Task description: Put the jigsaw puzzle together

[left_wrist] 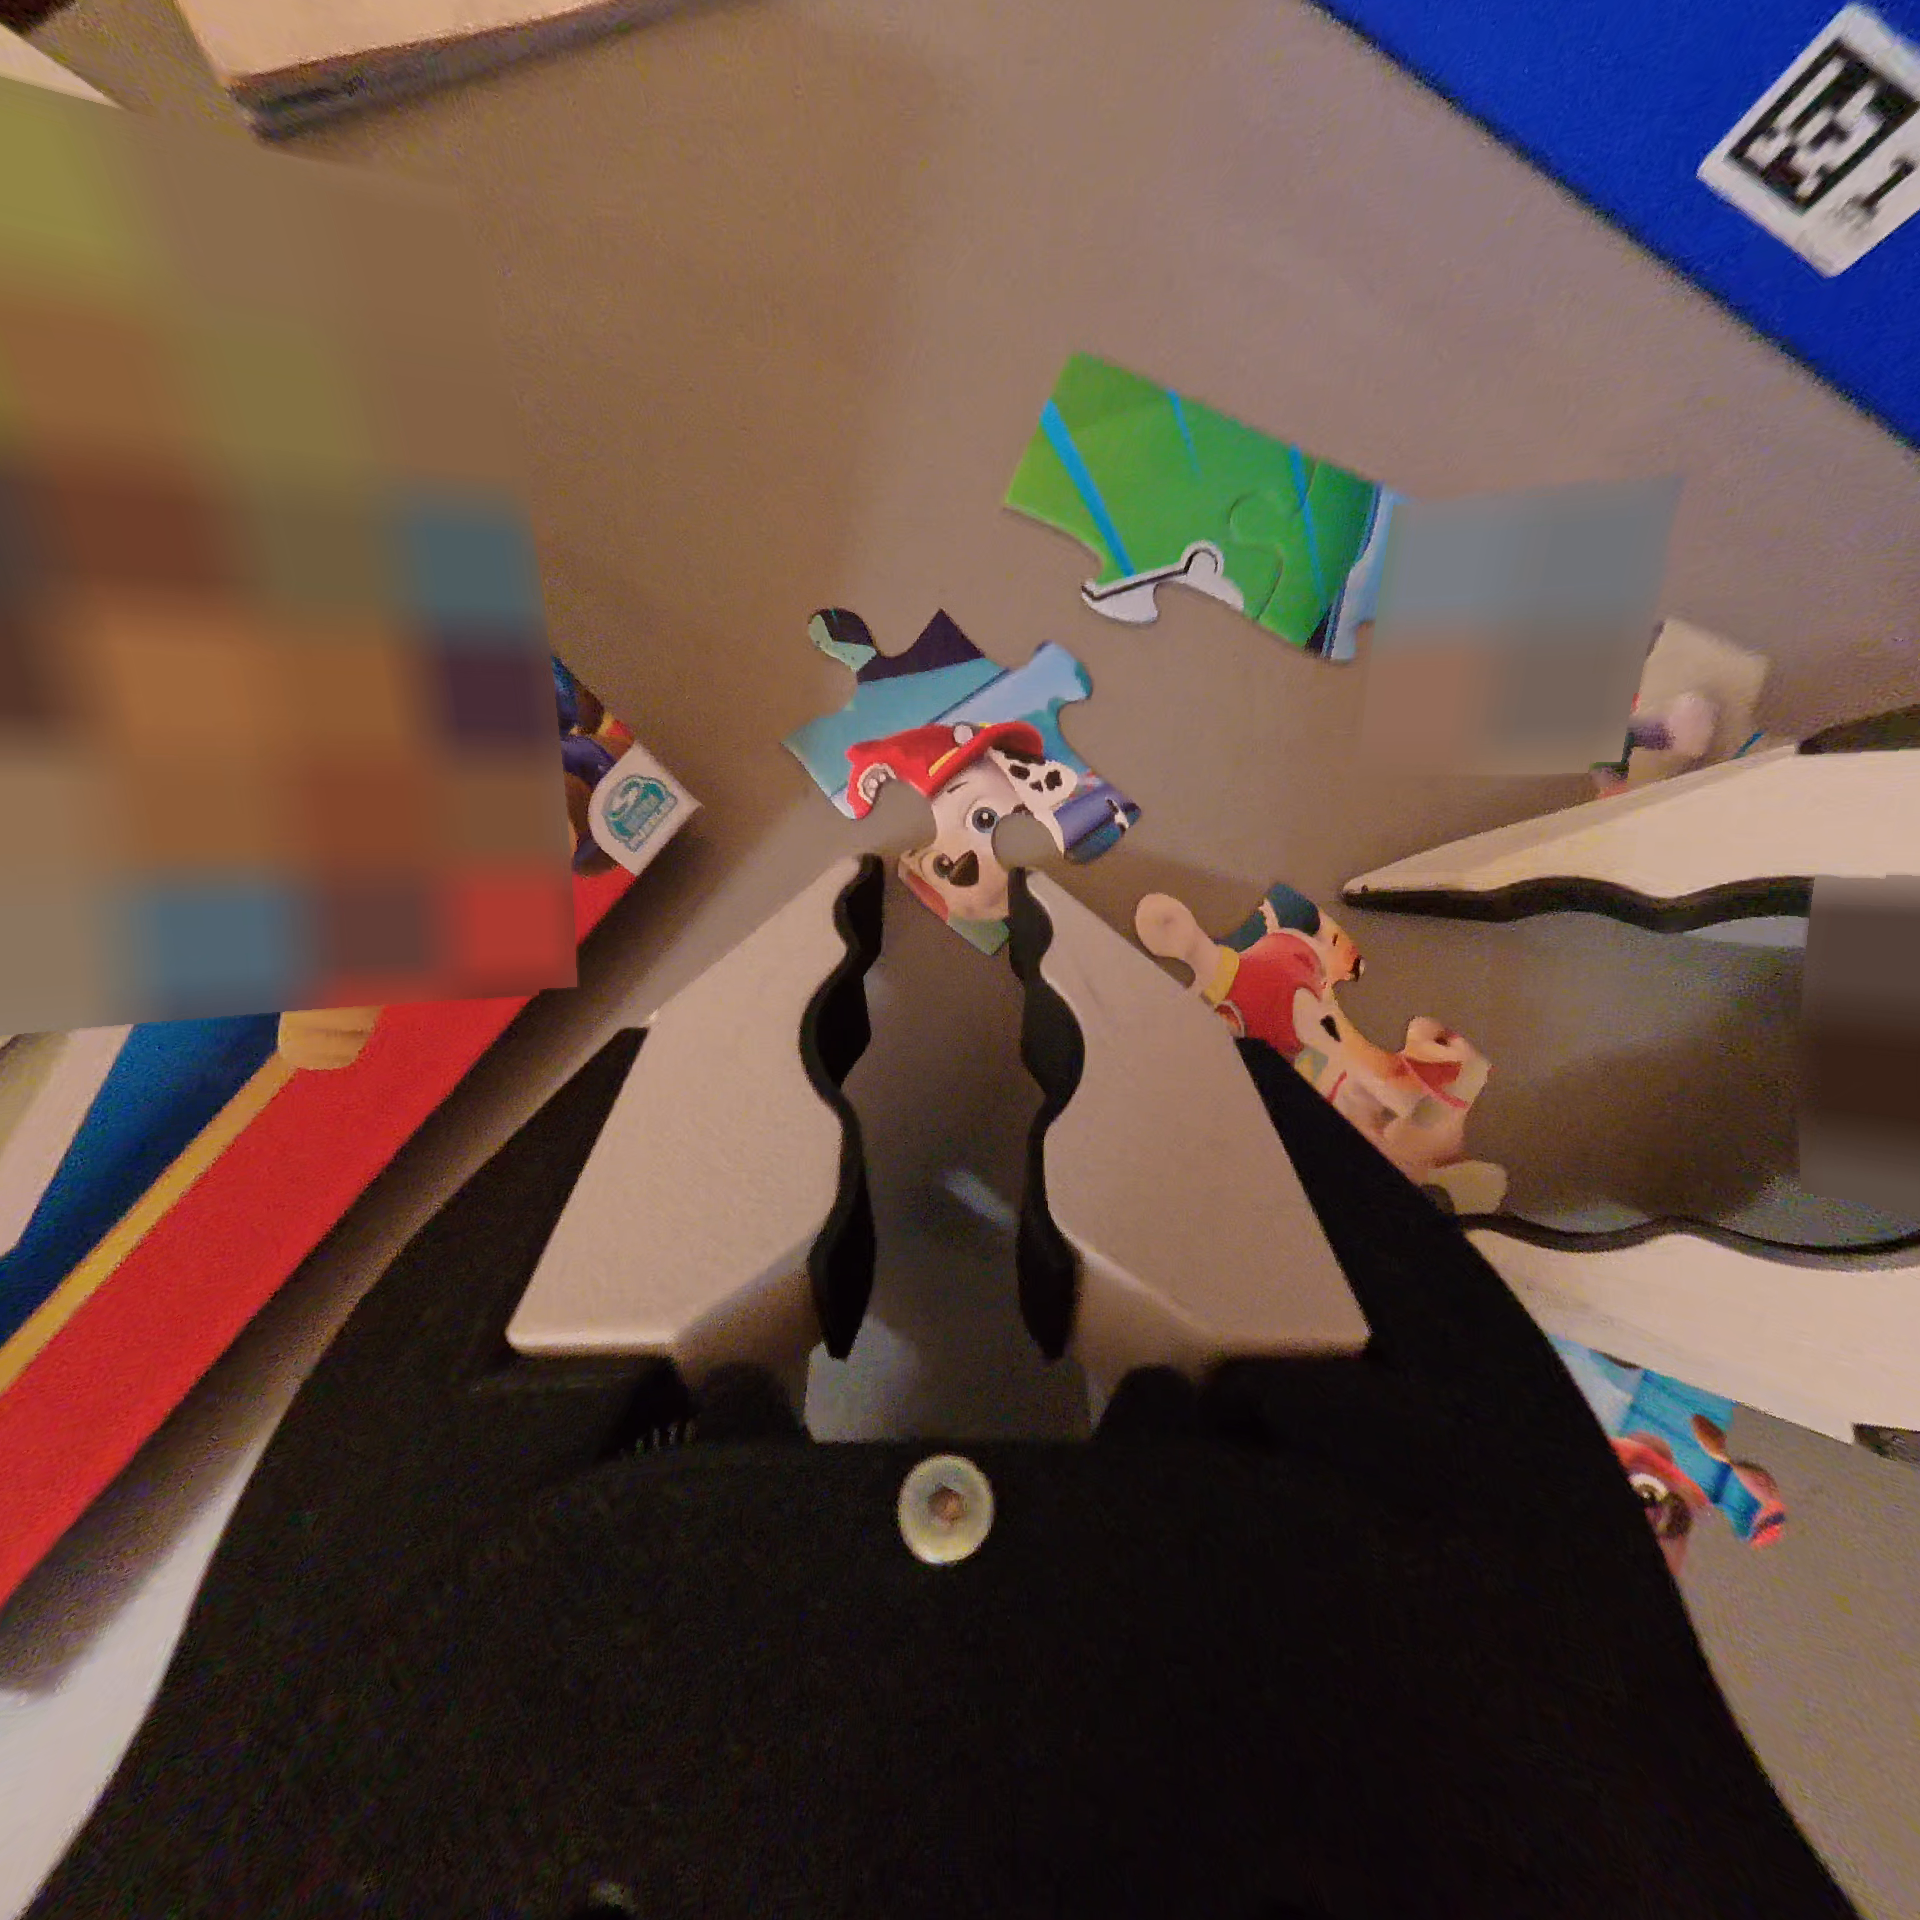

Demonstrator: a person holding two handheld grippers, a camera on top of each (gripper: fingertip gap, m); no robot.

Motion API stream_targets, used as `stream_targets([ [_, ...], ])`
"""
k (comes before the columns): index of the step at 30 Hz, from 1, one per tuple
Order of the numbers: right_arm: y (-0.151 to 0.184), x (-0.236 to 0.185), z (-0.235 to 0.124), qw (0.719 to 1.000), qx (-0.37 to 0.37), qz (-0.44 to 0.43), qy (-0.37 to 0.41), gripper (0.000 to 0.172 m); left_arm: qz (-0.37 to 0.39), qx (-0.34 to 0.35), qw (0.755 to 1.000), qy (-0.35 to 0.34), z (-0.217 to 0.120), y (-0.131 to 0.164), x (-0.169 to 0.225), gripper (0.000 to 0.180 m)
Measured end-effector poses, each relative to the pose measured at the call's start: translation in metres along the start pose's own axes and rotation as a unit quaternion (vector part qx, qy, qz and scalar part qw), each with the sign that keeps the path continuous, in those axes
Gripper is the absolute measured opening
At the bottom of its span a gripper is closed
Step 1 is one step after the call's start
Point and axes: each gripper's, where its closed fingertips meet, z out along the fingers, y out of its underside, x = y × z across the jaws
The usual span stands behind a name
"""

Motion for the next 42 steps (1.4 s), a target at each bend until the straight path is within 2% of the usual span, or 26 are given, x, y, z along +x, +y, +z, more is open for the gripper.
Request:
stream_targets([
  [2, 0.002, 0.003, -0.002, 1.0, 0.0, 0.002, 0.001, 0.053, 0.008, -0.014, 1.0, -0.004, -0.001, 0.003, 0.003, 0.019],
  [6, 0.007, 0.013, -0.007, 1.0, 0.0, 0.01, 0.0, 0.028, 0.02, -0.026, 0.999, 0.01, -0.005, 0.009, 0.014, 0.017],
  [7, 0.008, 0.014, -0.008, 1.0, 0.001, 0.01, -0.003, 0.027, 0.021, -0.027, 0.999, 0.01, -0.006, 0.011, 0.016, 0.015],
  [16, 0.011, 0.013, -0.012, 1.0, 0.0, 0.007, 0.004, 0.027, 0.039, -0.045, 0.998, 0.028, -0.015, 0.025, 0.039, 0.01],
  [19, 0.012, 0.013, -0.013, 1.0, 0.005, 0.009, 0.006, 0.027, 0.046, -0.026, 0.999, 0.003, -0.017, 0.017, 0.027, 0.01],
  [23, 0.011, 0.014, -0.012, 1.0, 0.014, 0.016, 0.014, 0.027, 0.014, 0.0, 1.0, 0.014, -0.013, 0.003, 0.013, 0.017],
  [26, 0.006, 0.013, -0.01, 0.999, 0.022, 0.02, 0.011, 0.025, 0.005, -0.007, 1.0, 0.01, -0.003, 0.003, 0.002, 0.02],
  [30, 0.002, 0.012, -0.007, 0.999, 0.024, 0.024, 0.003, 0.024, 0.008, -0.013, 1.0, 0.027, -0.001, 0.005, 0.009, 0.008],
  [33, 0.0, 0.009, -0.005, 0.999, 0.023, 0.024, -0.004, 0.024, 0.02, -0.02, 0.999, 0.019, -0.003, 0.008, 0.013, 0.007],
  [38, 0.0, 0.007, -0.009, 1.0, 0.023, 0.016, -0.004, 0.032, 0.02, -0.038, 0.999, 0.019, -0.009, 0.017, 0.024, 0.006],
  [42, -0.001, 0.016, -0.007, 0.999, 0.03, 0.016, 0.009, 0.052, 0.027, -0.044, 0.998, 0.027, -0.013, 0.024, 0.038, 0.006],
])
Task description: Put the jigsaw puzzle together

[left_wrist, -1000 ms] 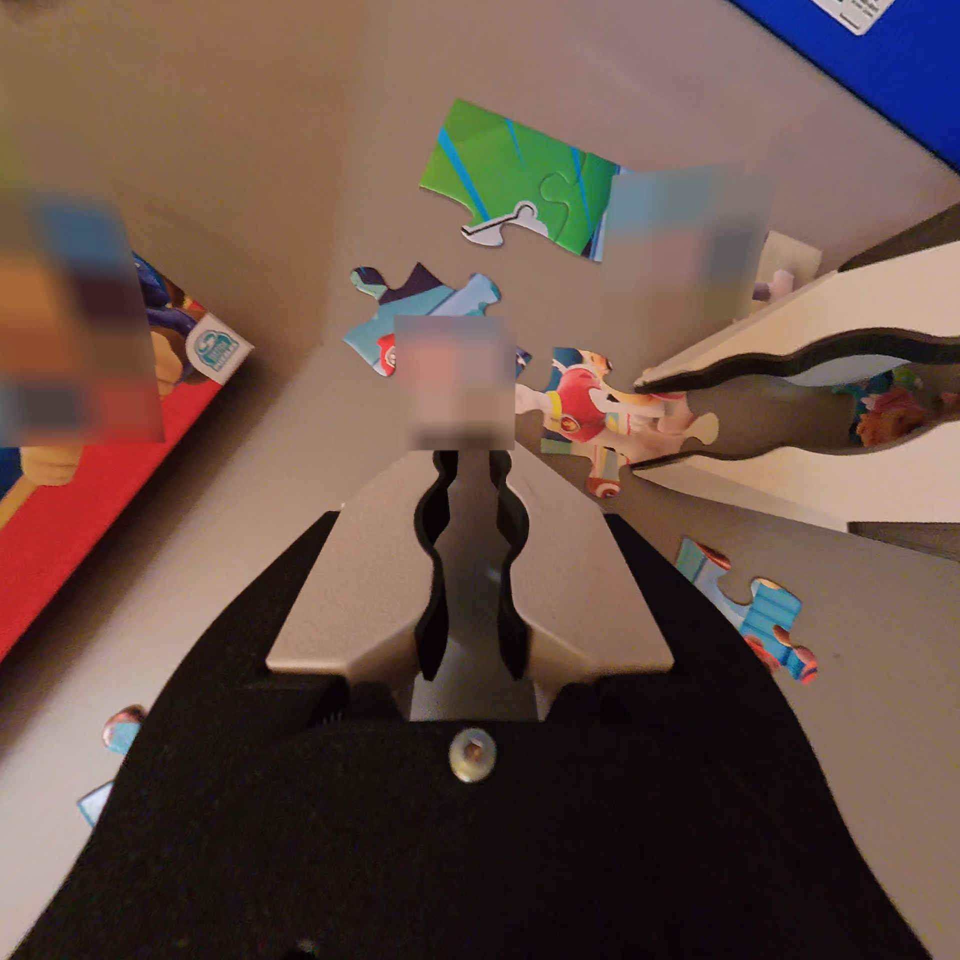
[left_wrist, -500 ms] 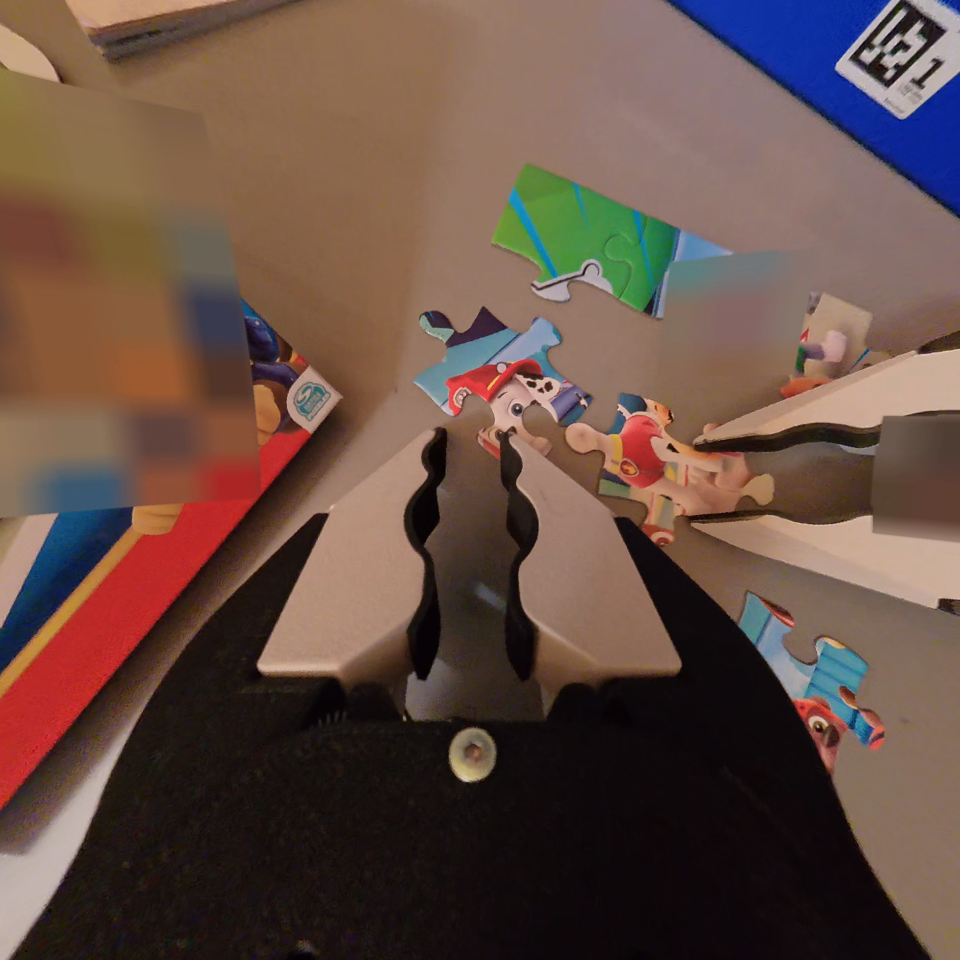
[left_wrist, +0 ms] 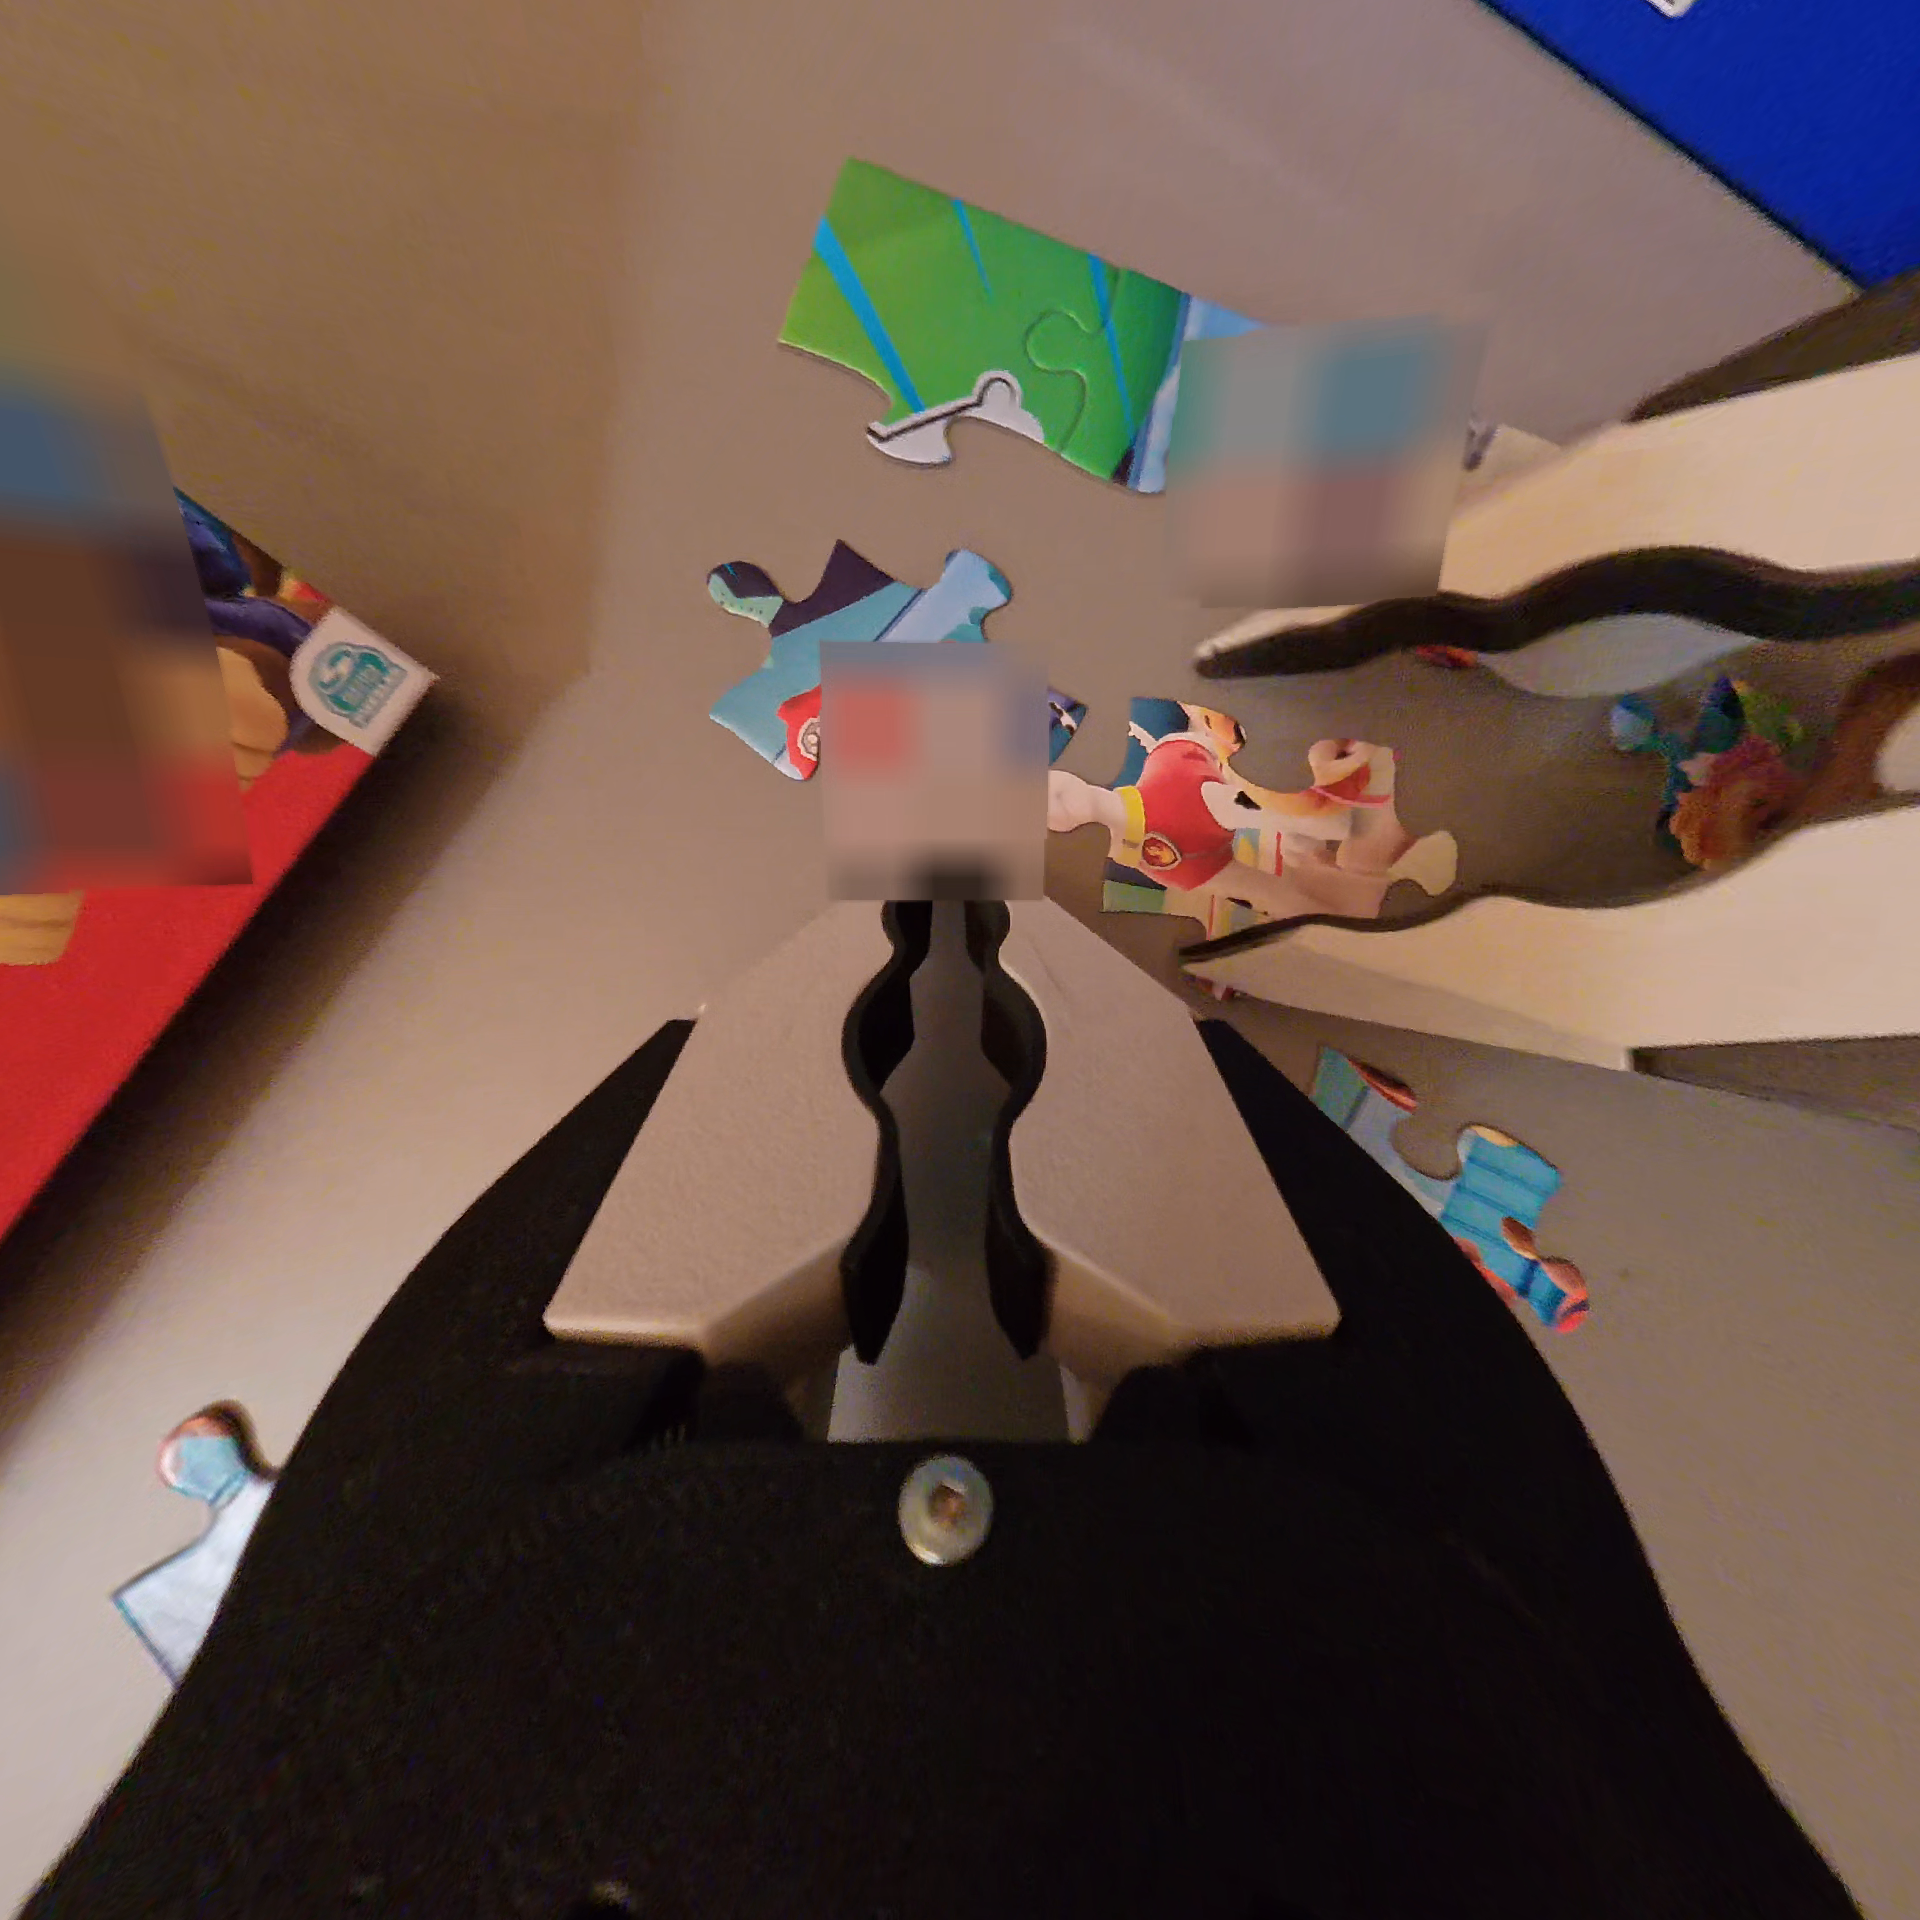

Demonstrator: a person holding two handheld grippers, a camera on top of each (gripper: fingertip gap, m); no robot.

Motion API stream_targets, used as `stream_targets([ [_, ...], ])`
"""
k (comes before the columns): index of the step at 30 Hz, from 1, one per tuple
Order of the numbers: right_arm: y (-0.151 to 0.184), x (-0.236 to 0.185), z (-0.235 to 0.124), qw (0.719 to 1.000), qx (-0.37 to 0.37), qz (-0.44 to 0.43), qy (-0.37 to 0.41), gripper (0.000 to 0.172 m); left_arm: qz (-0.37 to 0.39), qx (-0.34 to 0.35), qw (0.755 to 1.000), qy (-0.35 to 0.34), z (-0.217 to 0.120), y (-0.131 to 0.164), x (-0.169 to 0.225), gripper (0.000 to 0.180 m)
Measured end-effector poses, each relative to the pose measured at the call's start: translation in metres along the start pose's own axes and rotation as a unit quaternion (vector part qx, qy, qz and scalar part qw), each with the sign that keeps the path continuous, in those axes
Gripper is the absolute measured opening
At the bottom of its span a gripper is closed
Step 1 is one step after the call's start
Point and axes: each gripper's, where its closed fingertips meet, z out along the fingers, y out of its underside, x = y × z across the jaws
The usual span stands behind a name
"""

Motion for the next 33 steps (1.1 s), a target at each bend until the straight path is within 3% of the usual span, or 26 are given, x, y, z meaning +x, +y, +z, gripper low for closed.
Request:
stream_targets([
  [2, 0.002, -0.001, 0.005, 1.0, -0.014, 0.009, -0.012, 0.06, 0.002, -0.005, 1.0, 0.005, -0.001, 0.003, 0.006, 0.006],
  [5, 0.003, 0.0, 0.006, 1.0, -0.026, -0.004, 0.003, 0.055, -0.001, -0.009, 1.0, 0.009, -0.003, 0.005, 0.01, 0.006],
  [7, 0.003, -0.004, 0.005, 0.999, -0.031, -0.009, -0.002, 0.041, -0.005, -0.009, 1.0, 0.013, -0.004, 0.007, 0.013, 0.006],
  [17, 0.005, -0.005, 0.002, 1.0, -0.025, -0.008, -0.004, 0.04, -0.007, -0.011, 0.999, 0.032, -0.007, 0.013, 0.026, 0.008],
  [19, -0.001, -0.009, -0.001, 1.0, -0.012, -0.01, -0.013, 0.013, -0.01, -0.016, 0.999, 0.05, -0.007, 0.014, 0.032, 0.008],
  [25, 0.001, 0.003, -0.008, 1.0, -0.026, -0.002, 0.007, 0.035, -0.008, 0.005, 0.999, 0.041, -0.013, 0.005, 0.021, 0.012],
  [29, 0.011, 0.018, -0.029, 0.999, -0.022, 0.035, 0.022, 0.042, 0.012, 0.027, 0.999, 0.042, -0.015, -0.012, 0.012, 0.019],
  [33, 0.029, 0.021, -0.029, 0.996, -0.033, 0.076, 0.021, 0.055, 0.041, 0.05, 0.998, 0.023, -0.002, -0.036, 0.0, 0.032],
])
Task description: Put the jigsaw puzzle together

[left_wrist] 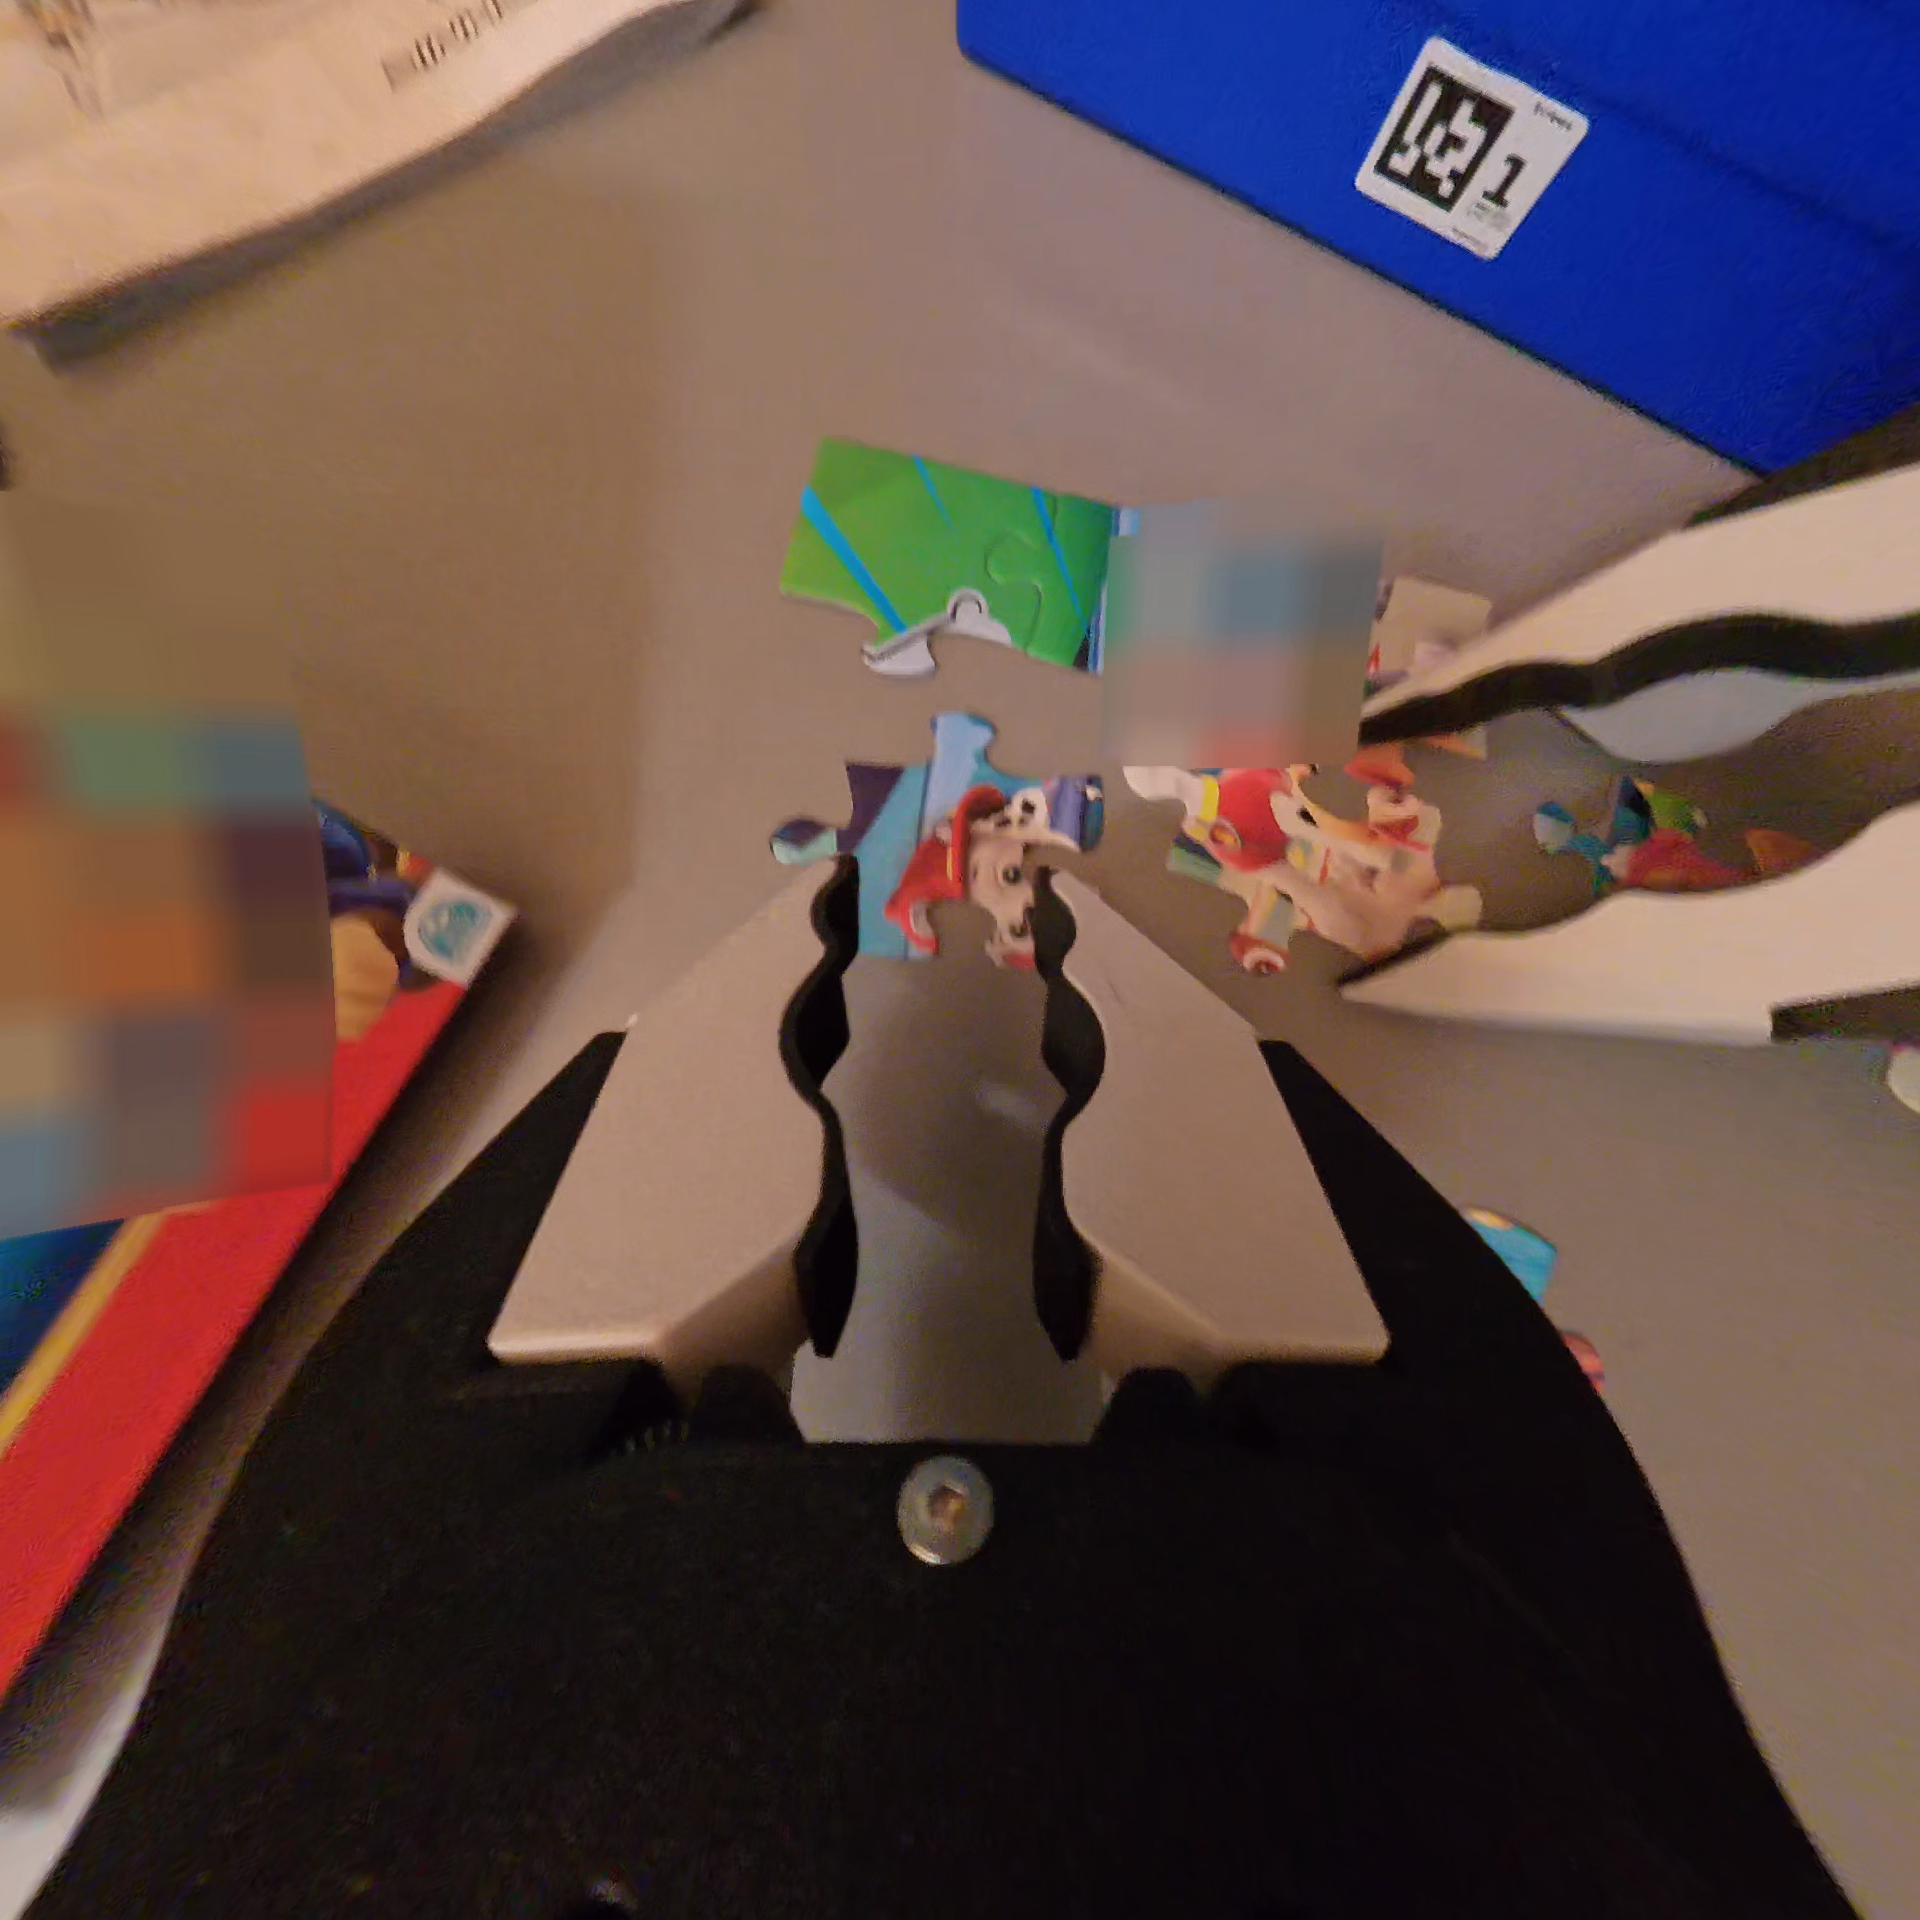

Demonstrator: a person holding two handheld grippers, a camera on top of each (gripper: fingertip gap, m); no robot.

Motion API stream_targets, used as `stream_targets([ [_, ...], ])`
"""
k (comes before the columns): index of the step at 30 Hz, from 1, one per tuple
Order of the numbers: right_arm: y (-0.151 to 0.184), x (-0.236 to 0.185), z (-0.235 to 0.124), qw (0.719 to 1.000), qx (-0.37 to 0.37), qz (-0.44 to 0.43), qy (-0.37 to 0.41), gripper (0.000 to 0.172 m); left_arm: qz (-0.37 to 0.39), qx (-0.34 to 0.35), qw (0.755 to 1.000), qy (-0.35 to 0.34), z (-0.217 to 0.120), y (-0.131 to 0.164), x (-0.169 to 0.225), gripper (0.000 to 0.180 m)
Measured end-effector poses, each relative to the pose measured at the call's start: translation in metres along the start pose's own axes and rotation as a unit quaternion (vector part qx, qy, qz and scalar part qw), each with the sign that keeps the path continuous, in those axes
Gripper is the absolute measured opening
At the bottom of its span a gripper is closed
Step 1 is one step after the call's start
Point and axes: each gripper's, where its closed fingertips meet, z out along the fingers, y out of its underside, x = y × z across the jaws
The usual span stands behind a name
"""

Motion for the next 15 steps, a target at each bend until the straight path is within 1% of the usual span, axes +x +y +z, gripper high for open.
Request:
stream_targets([
  [1, 0.003, -0.001, 0.002, 1.0, 0.0, -0.002, 0.003, 0.056, 0.01, 0.002, 1.0, 0.002, 0.005, -0.004, 0.0, 0.034],
  [2, 0.002, -0.002, 0.002, 1.0, 0.009, -0.007, 0.004, 0.053, 0.019, -0.004, 1.0, 0.003, 0.009, -0.004, 0.001, 0.034],
  [4, 0.002, -0.003, 0.004, 1.0, 0.007, -0.024, 0.016, 0.052, 0.037, -0.031, 0.999, -0.009, 0.018, 0.003, 0.0, 0.034],
  [5, 0.002, -0.003, 0.004, 0.999, 0.003, -0.035, 0.021, 0.048, 0.047, -0.051, 0.997, -0.016, 0.021, 0.01, 0.0, 0.034],
  [6, 0.002, -0.007, 0.005, 0.999, 0.002, -0.041, 0.017, 0.041, 0.056, -0.051, 0.997, -0.022, 0.021, 0.011, 0.0, 0.033],
  [8, 0.0, -0.015, 0.007, 0.999, 0.007, -0.052, 0.008, 0.03, 0.058, -0.061, 0.996, -0.028, 0.017, 0.017, 0.001, 0.03],
  [11, -0.001, -0.022, 0.009, 0.998, 0.01, -0.061, 0.001, 0.029, 0.045, -0.076, 0.995, -0.04, 0.007, 0.027, -0.002, 0.028],
  [15, -0.001, -0.023, 0.008, 0.998, 0.012, -0.069, -0.007, 0.027, 0.022, -0.079, 0.996, -0.045, -0.008, 0.042, 0.001, 0.02],
])
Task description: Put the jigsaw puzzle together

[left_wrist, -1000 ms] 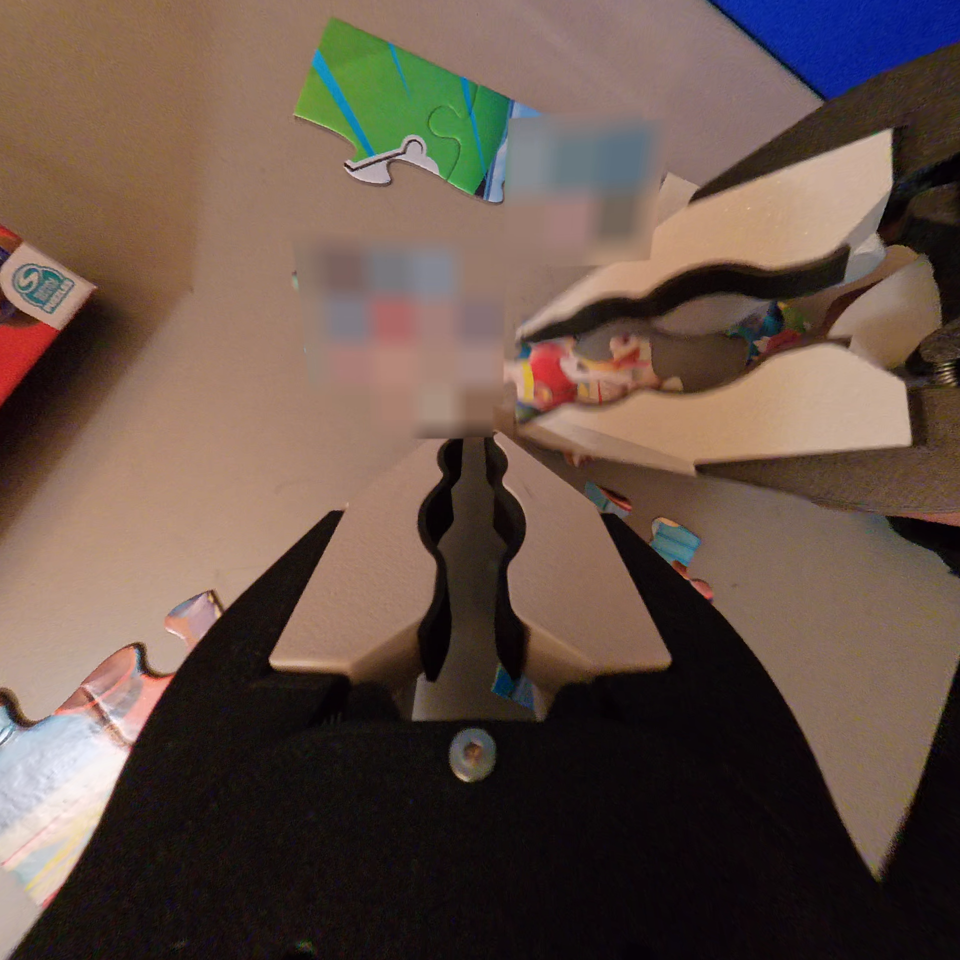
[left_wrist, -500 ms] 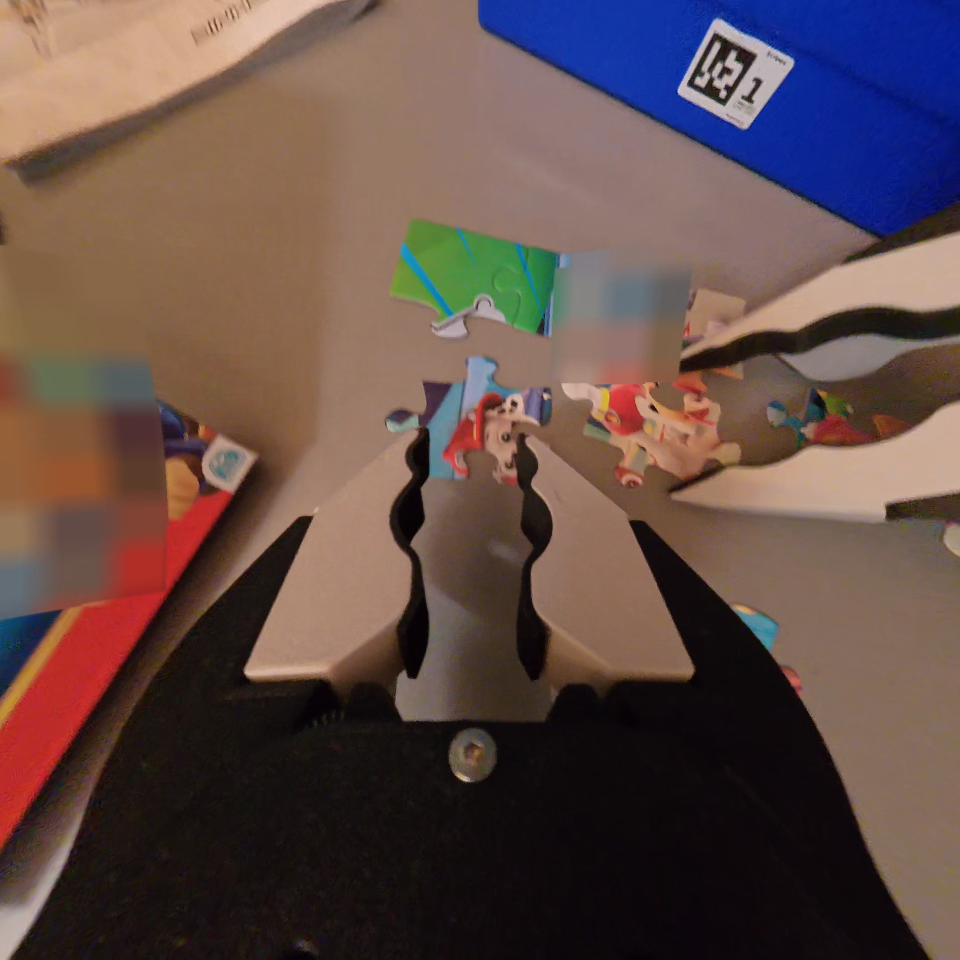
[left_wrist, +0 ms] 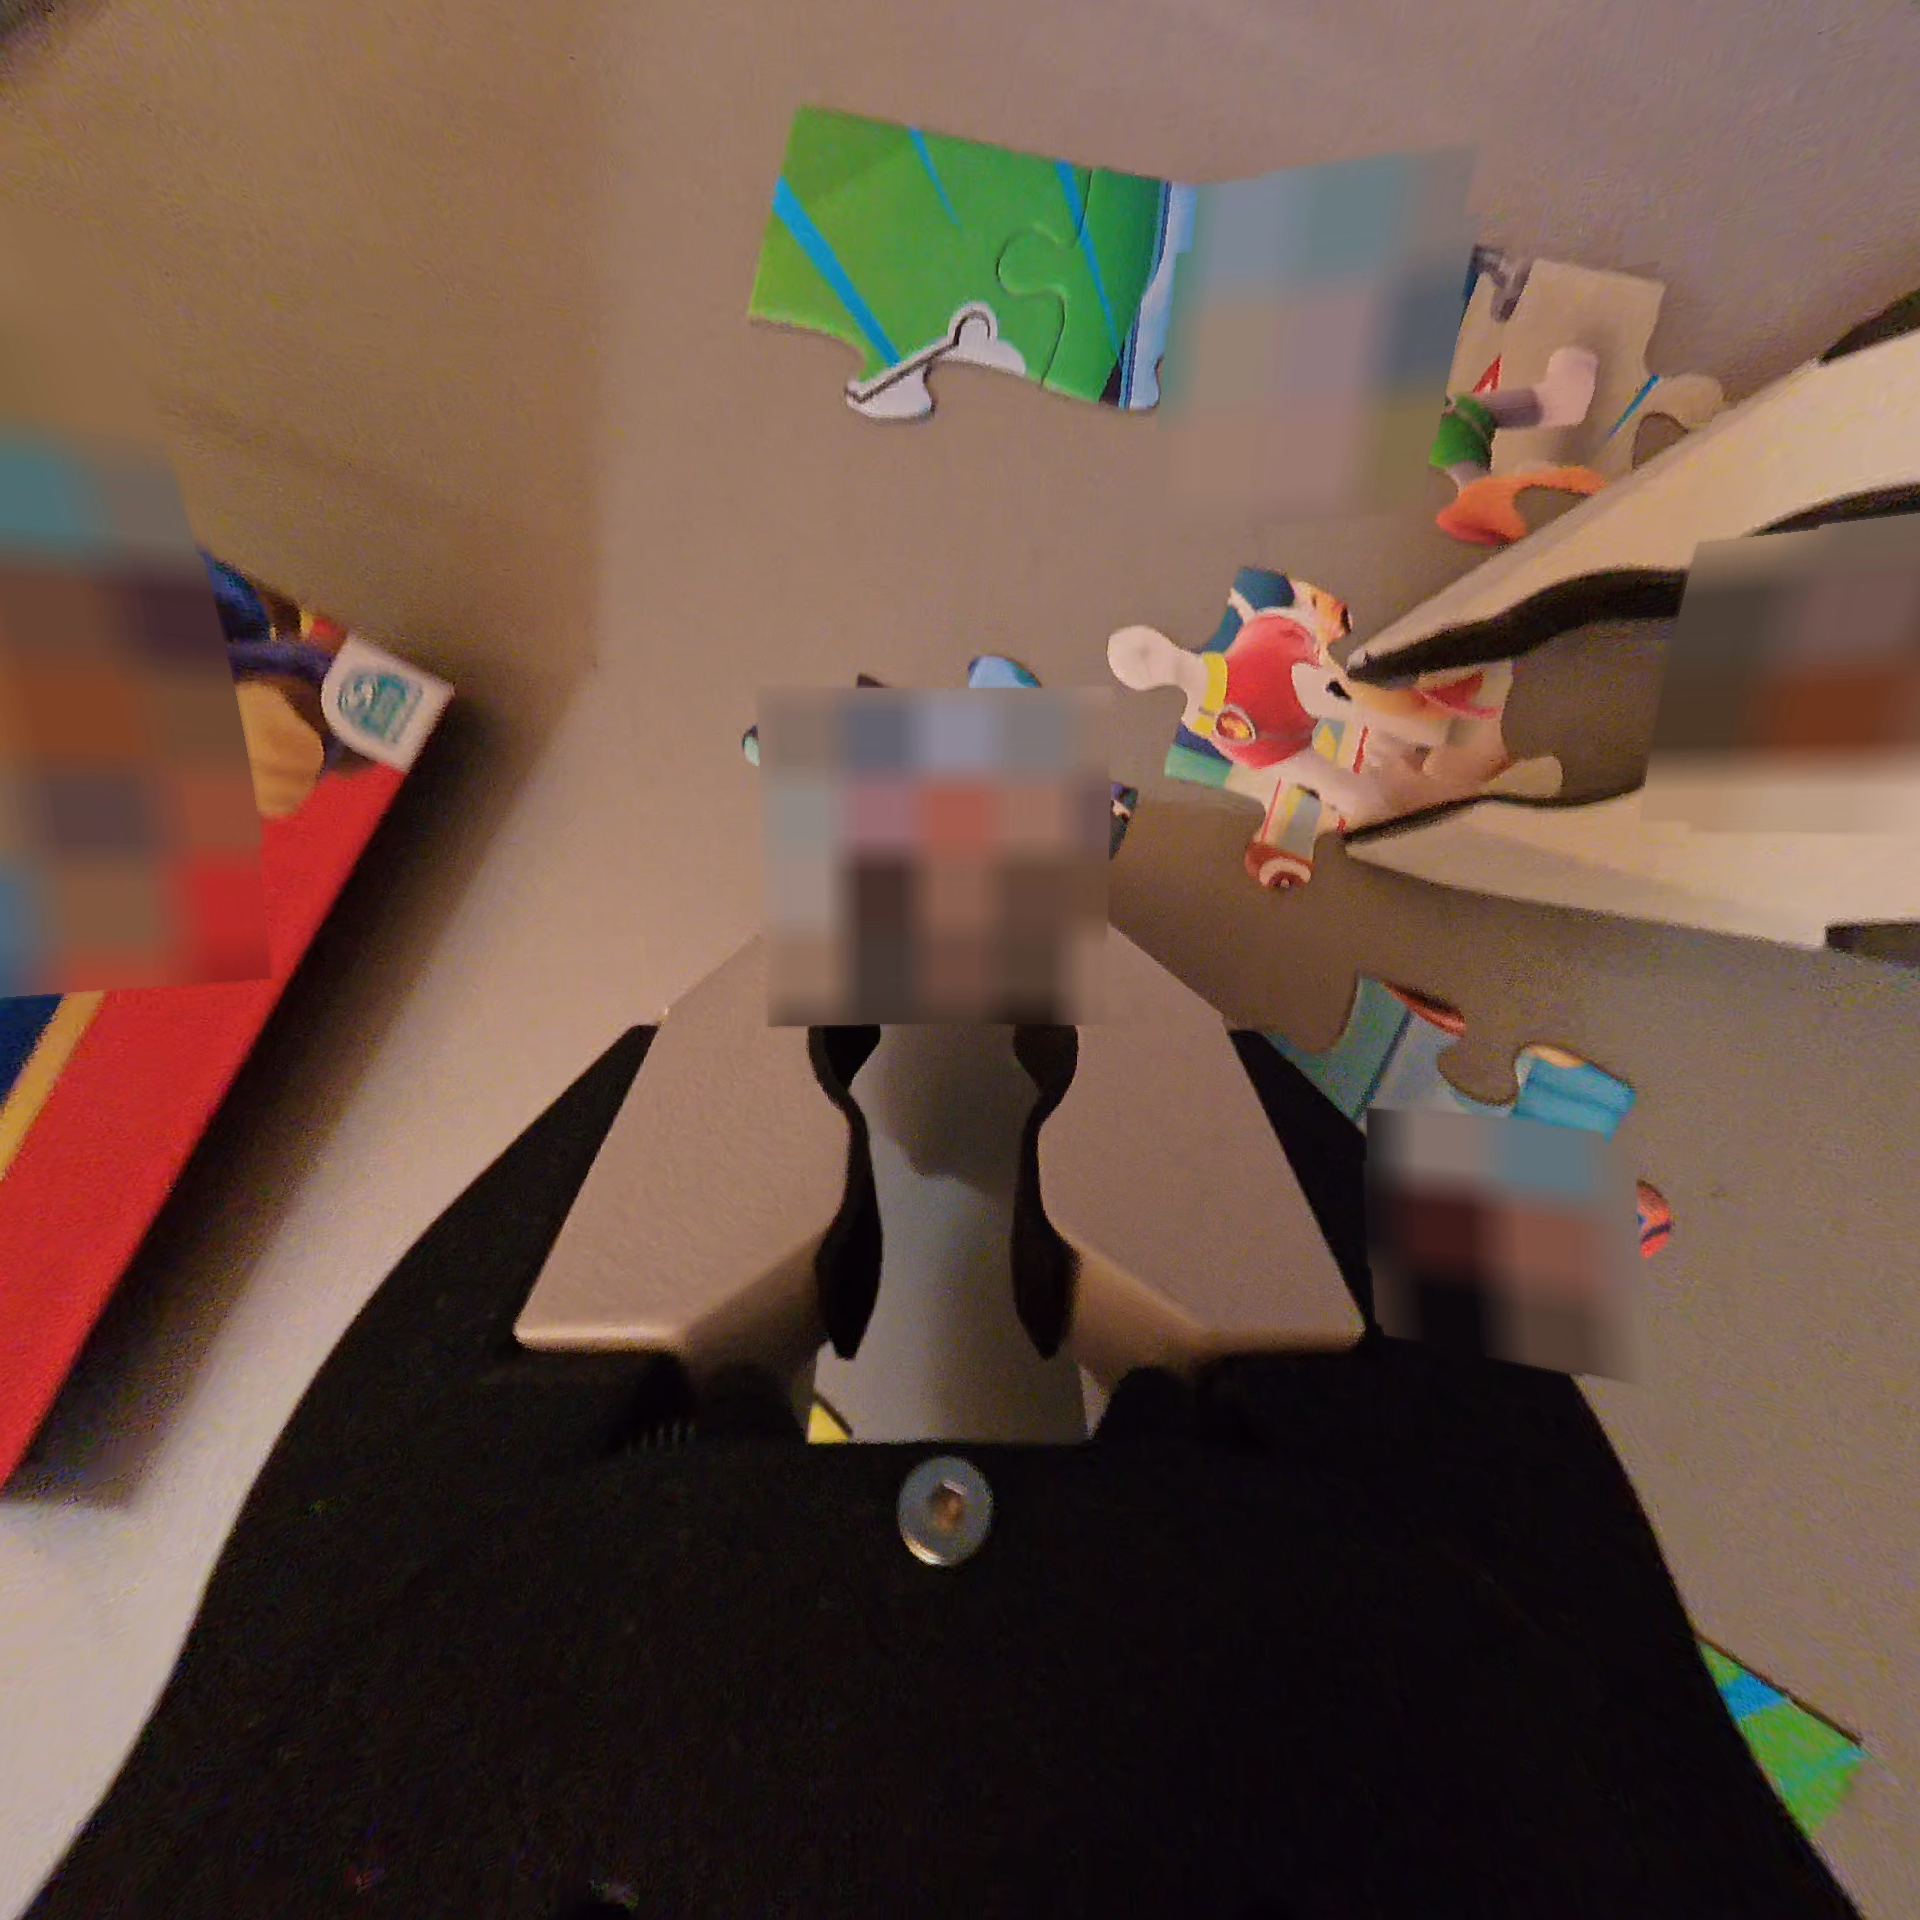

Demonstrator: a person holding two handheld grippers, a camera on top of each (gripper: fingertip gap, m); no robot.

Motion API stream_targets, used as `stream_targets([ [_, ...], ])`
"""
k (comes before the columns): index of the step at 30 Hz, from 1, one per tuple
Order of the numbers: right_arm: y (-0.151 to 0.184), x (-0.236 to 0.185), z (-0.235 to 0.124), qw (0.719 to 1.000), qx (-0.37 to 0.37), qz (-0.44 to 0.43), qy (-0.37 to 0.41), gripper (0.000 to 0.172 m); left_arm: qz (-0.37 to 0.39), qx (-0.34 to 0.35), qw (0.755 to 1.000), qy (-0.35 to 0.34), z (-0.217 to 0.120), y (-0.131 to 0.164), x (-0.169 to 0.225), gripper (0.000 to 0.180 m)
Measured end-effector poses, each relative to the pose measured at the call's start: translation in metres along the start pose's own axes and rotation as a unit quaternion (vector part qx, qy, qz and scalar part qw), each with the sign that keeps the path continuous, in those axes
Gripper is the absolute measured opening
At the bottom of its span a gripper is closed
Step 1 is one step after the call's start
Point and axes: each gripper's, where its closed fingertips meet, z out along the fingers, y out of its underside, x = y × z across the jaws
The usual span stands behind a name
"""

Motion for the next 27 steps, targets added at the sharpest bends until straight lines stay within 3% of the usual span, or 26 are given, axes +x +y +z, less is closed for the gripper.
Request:
stream_targets([
  [6, 0.0, -0.003, -0.001, 1.0, 0.001, -0.017, -0.002, 0.026, -0.026, 0.004, 1.0, 0.007, -0.009, 0.014, 0.006, 0.017],
  [7, -0.001, -0.006, -0.002, 1.0, 0.002, -0.022, -0.008, 0.007, -0.028, 0.003, 1.0, 0.008, -0.01, 0.015, 0.007, 0.017],
  [8, -0.001, -0.008, -0.002, 1.0, 0.003, -0.027, -0.01, 0.0, -0.029, 0.001, 1.0, 0.01, -0.01, 0.015, 0.008, 0.017],
  [15, -0.006, -0.007, -0.01, 1.0, 0.011, 0.003, -0.026, 0.006, -0.052, 0.005, 0.997, 0.061, -0.013, 0.016, 0.027, 0.024],
  [19, -0.018, 0.023, -0.013, 0.999, 0.036, 0.0, 0.017, 0.038, -0.051, 0.006, 0.996, 0.066, -0.014, 0.016, 0.03, 0.025],
  [22, -0.022, 0.029, 0.001, 0.999, 0.024, -0.029, -0.011, 0.061, -0.056, 0.006, 0.996, 0.07, -0.013, 0.014, 0.031, 0.025],
  [27, -0.012, 0.023, 0.014, 0.987, -0.033, -0.112, -0.112, 0.068, -0.054, 0.007, 0.996, 0.066, -0.012, 0.014, 0.031, 0.025],
])
